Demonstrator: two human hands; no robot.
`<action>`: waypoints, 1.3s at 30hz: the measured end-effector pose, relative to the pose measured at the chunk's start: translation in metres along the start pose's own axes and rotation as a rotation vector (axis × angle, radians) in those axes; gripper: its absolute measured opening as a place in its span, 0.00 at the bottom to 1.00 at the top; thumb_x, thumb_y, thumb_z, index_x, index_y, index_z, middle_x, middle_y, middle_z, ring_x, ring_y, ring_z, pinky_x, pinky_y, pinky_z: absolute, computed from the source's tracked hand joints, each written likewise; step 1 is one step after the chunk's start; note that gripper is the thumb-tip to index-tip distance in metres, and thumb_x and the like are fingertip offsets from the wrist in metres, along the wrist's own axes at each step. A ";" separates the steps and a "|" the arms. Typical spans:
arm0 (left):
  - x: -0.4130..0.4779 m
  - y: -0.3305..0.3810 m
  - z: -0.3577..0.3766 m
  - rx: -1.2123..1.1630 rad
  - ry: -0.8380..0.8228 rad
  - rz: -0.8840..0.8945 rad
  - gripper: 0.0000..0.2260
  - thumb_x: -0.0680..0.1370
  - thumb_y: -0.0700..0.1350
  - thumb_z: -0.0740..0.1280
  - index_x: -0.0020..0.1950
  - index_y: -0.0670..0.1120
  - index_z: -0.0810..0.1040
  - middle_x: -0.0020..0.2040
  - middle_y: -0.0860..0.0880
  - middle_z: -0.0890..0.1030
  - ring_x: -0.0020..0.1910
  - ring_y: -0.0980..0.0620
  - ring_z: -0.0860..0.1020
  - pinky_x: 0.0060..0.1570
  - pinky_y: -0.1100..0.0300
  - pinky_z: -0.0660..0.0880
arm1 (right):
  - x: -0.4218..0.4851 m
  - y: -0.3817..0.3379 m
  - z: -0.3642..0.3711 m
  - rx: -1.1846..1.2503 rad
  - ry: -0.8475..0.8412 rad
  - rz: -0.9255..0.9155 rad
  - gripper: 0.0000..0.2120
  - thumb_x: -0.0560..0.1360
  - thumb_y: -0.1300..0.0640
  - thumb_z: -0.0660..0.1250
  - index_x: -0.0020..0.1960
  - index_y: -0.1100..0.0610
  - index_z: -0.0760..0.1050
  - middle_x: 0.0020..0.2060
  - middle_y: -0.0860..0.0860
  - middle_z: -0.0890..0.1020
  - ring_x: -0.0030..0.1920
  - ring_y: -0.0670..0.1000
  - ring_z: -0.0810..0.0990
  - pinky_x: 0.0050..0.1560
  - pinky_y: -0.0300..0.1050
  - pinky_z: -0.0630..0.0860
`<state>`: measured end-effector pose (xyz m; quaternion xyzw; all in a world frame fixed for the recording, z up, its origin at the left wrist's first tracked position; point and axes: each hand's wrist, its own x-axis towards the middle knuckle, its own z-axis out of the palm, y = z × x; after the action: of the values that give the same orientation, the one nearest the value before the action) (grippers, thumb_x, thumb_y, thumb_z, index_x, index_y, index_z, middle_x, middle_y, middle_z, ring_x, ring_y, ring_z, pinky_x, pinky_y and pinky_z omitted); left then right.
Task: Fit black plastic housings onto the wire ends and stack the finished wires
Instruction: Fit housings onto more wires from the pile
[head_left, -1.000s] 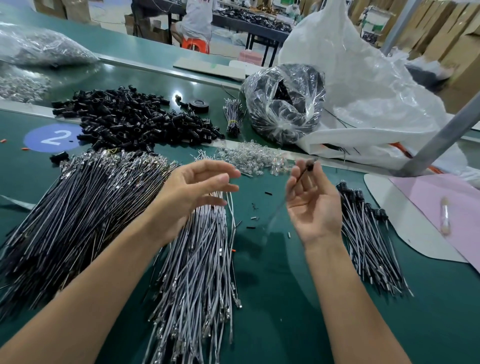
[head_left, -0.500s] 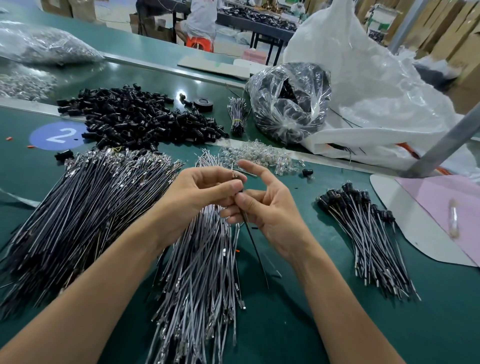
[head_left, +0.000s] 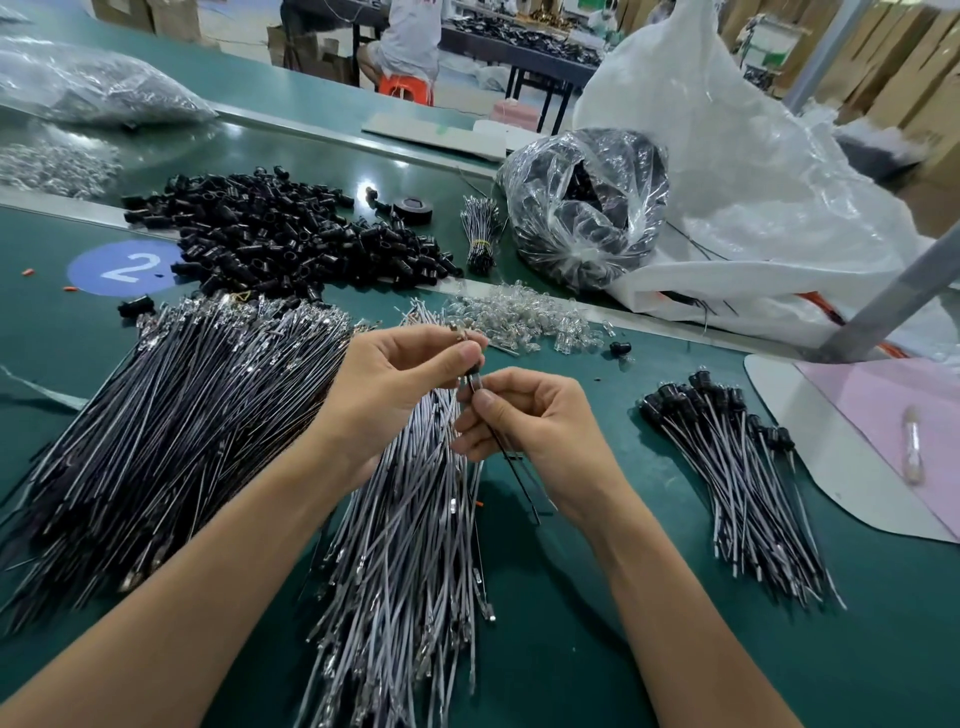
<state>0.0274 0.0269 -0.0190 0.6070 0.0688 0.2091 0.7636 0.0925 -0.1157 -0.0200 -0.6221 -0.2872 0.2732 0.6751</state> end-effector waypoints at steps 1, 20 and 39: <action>-0.001 -0.001 0.002 0.015 -0.008 -0.003 0.09 0.66 0.46 0.73 0.45 0.47 0.85 0.39 0.49 0.85 0.38 0.55 0.81 0.42 0.66 0.78 | 0.000 0.000 0.000 0.001 0.015 -0.015 0.06 0.79 0.69 0.63 0.47 0.65 0.78 0.32 0.55 0.83 0.31 0.51 0.83 0.32 0.40 0.79; -0.002 0.008 -0.002 -0.143 0.102 -0.027 0.05 0.68 0.45 0.72 0.42 0.47 0.85 0.44 0.46 0.86 0.43 0.52 0.83 0.41 0.65 0.78 | -0.001 0.001 0.003 -0.004 0.055 -0.033 0.04 0.78 0.67 0.65 0.46 0.65 0.78 0.36 0.57 0.85 0.34 0.54 0.84 0.34 0.42 0.79; 0.001 0.008 -0.009 -0.312 -0.053 -0.079 0.06 0.72 0.42 0.69 0.45 0.47 0.86 0.44 0.47 0.85 0.41 0.51 0.82 0.46 0.60 0.79 | -0.001 0.000 0.003 0.121 -0.011 -0.046 0.05 0.76 0.63 0.66 0.42 0.59 0.76 0.38 0.57 0.85 0.36 0.55 0.85 0.36 0.43 0.80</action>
<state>0.0229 0.0363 -0.0134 0.4830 0.0391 0.1710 0.8579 0.0897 -0.1143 -0.0198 -0.5717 -0.2882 0.2779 0.7161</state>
